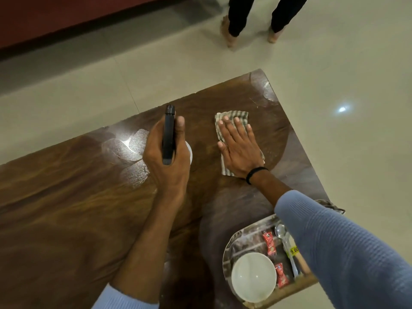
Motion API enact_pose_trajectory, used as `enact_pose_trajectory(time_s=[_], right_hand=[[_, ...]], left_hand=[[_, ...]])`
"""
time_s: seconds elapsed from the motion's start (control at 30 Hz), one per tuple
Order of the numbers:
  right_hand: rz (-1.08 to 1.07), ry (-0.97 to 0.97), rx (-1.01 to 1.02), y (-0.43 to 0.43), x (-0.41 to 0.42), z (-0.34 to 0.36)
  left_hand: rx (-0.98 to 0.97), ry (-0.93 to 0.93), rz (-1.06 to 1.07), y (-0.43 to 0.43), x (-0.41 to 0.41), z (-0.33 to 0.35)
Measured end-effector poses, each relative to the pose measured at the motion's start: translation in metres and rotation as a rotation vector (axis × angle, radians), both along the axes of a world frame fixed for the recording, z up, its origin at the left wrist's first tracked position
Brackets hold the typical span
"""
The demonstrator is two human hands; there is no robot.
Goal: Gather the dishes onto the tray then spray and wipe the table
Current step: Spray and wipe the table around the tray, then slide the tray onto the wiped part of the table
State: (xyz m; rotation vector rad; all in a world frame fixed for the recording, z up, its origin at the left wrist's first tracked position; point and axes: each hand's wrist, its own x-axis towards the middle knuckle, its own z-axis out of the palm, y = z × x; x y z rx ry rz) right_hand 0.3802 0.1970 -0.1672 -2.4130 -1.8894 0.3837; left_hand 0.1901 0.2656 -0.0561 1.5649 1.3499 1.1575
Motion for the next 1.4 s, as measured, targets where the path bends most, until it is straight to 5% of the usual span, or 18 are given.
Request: enact_pose_trajectory(time_s=[0.27,0.57,0.77,0.9,0.97,1.13,1.4], right_hand=[[-0.01,0.001,-0.007,-0.001,-0.002,0.001],[-0.009,0.073,-0.072,-0.004,0.004,0.026],[-0.281,0.305,0.225,-0.072,0.038,0.101],[-0.56,0.248,0.113,-0.147,0.096,0.149],[-0.758,0.367,0.11,-0.19,0.127,0.158],[-1.106,0.696,-0.018,-0.286,0.17,0.135],[-1.148,1.02,-0.24,-0.326,0.145,0.097]], left_hand=[[-0.064,-0.177,0.097,-0.005,0.01,-0.018],[-0.269,0.059,0.091,-0.012,-0.017,-0.037],[-0.392,0.194,0.077,-0.074,-0.048,-0.027],[-0.56,0.237,0.049,-0.136,-0.069,-0.026],[-0.74,0.352,0.007,-0.171,-0.079,-0.031],[-1.09,0.222,-0.088,-0.234,-0.083,-0.042],[-1.24,0.265,-0.181,-0.246,-0.067,-0.047]])
